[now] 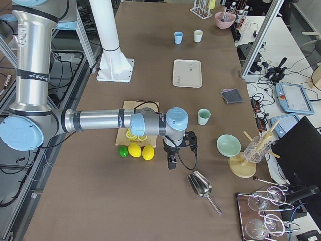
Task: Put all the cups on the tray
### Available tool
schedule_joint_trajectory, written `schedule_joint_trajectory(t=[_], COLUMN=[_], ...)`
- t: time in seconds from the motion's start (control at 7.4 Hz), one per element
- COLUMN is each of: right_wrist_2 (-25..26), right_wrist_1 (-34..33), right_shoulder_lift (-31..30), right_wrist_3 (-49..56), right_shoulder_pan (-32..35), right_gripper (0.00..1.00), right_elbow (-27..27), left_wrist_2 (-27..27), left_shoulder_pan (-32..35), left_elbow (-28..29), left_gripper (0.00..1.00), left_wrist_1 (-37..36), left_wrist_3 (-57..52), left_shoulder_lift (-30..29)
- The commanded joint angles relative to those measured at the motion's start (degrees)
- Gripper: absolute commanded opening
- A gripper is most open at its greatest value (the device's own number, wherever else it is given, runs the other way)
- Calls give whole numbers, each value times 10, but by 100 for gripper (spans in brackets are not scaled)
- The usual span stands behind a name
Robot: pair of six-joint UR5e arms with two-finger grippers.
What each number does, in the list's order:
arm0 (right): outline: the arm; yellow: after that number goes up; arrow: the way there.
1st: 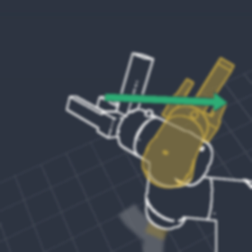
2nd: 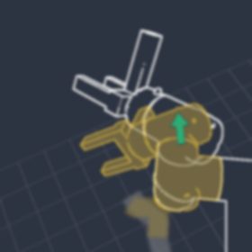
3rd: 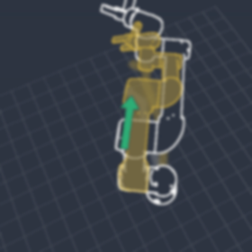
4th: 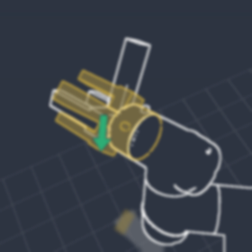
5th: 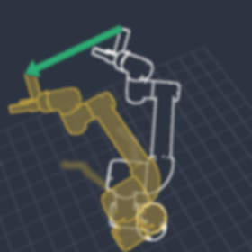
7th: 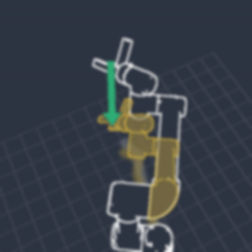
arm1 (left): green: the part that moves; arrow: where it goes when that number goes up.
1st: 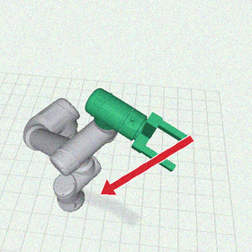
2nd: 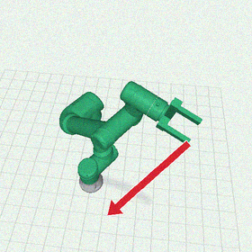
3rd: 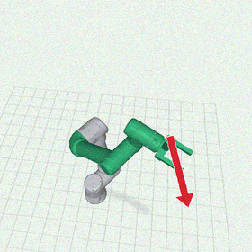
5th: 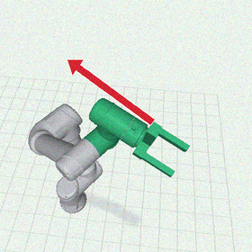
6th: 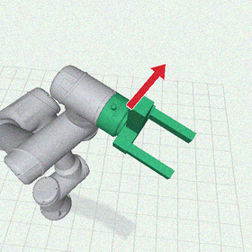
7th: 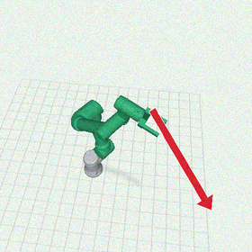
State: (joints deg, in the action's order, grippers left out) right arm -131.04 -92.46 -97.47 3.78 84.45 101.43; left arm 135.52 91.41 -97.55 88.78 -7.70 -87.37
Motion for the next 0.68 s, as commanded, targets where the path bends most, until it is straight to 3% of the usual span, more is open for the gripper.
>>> schedule_joint_trajectory(t=[0.0, 0.54], right_wrist_2=[0, 0], right_wrist_1=[0, 1], right_shoulder_lift=[-1, 4], right_wrist_3=[1, 5], right_shoulder_pan=[0, 1], right_gripper=[100, 100], right_elbow=[0, 11], left_wrist_2=[0, -3], left_shoulder_pan=[2, 4], left_elbow=[-4, -31], left_gripper=[98, 98], left_wrist_1=[1, 1], left_wrist_3=[0, 0], left_shoulder_lift=[14, 29])
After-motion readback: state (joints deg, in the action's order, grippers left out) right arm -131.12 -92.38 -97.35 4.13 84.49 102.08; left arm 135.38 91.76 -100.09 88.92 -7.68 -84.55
